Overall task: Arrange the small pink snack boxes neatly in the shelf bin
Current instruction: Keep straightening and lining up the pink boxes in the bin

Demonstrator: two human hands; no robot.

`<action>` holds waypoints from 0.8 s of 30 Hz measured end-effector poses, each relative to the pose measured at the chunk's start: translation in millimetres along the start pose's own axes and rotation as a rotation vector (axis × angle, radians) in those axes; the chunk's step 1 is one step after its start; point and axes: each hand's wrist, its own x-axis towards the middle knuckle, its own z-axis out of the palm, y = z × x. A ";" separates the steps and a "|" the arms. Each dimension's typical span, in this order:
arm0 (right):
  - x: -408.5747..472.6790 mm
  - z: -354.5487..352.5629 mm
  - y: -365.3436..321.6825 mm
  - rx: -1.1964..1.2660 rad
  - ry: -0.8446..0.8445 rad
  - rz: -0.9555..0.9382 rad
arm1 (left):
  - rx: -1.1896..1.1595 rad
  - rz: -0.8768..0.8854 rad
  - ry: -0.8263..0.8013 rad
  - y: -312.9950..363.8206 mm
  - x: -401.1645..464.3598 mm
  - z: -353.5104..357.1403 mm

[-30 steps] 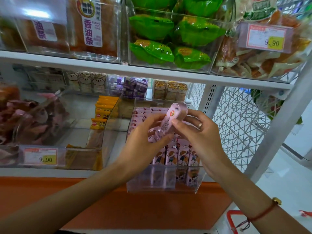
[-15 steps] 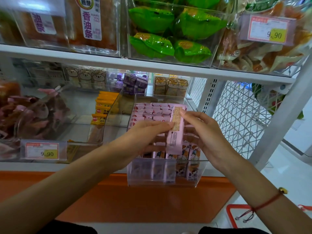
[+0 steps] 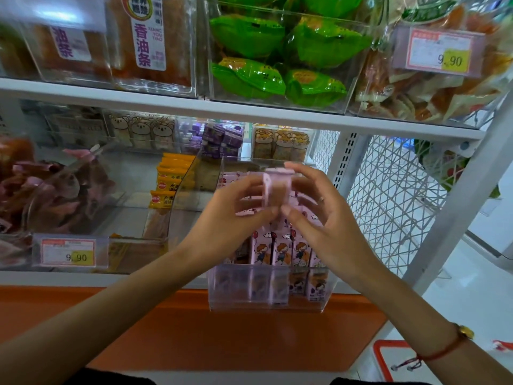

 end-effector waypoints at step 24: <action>-3.2 -38.0 24.3 -0.019 0.483 0.172 | -0.167 -0.080 0.313 0.0 18.3 10.9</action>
